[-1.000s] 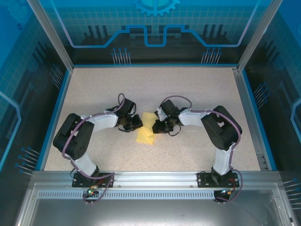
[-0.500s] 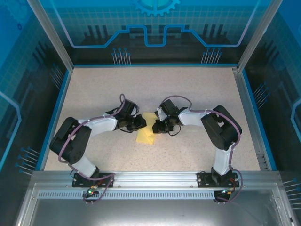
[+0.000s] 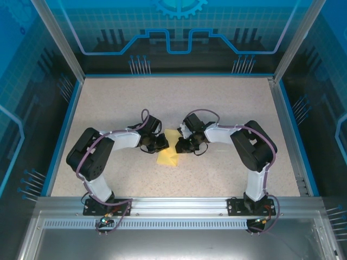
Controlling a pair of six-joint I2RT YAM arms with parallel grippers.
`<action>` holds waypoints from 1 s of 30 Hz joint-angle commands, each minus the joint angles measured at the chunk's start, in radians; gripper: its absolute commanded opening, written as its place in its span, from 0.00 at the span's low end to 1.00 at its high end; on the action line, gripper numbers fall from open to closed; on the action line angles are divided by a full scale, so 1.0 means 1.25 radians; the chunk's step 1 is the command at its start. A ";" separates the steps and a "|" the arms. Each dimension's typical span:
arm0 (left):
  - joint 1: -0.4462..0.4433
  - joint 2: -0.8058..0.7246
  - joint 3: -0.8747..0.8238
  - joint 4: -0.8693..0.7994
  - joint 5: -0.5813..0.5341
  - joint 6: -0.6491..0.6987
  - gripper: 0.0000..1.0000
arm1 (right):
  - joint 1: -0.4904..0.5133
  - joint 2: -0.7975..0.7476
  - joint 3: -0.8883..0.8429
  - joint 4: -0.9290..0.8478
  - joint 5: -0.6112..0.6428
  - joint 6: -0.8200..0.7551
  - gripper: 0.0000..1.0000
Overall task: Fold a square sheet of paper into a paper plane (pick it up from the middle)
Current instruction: Fold the triangle a second time at the center of the table.
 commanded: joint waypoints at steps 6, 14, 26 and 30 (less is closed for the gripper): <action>0.044 -0.015 -0.016 -0.067 -0.065 0.016 0.14 | 0.017 0.071 -0.029 -0.043 0.098 -0.015 0.14; 0.067 -0.058 -0.016 -0.063 -0.063 0.020 0.14 | 0.016 0.071 -0.031 -0.037 0.093 -0.013 0.14; 0.019 -0.117 -0.052 0.050 0.072 -0.011 0.14 | 0.016 0.070 -0.032 -0.030 0.084 -0.010 0.14; 0.007 -0.062 -0.052 0.077 0.095 -0.025 0.12 | 0.017 0.068 -0.031 -0.026 0.076 -0.009 0.14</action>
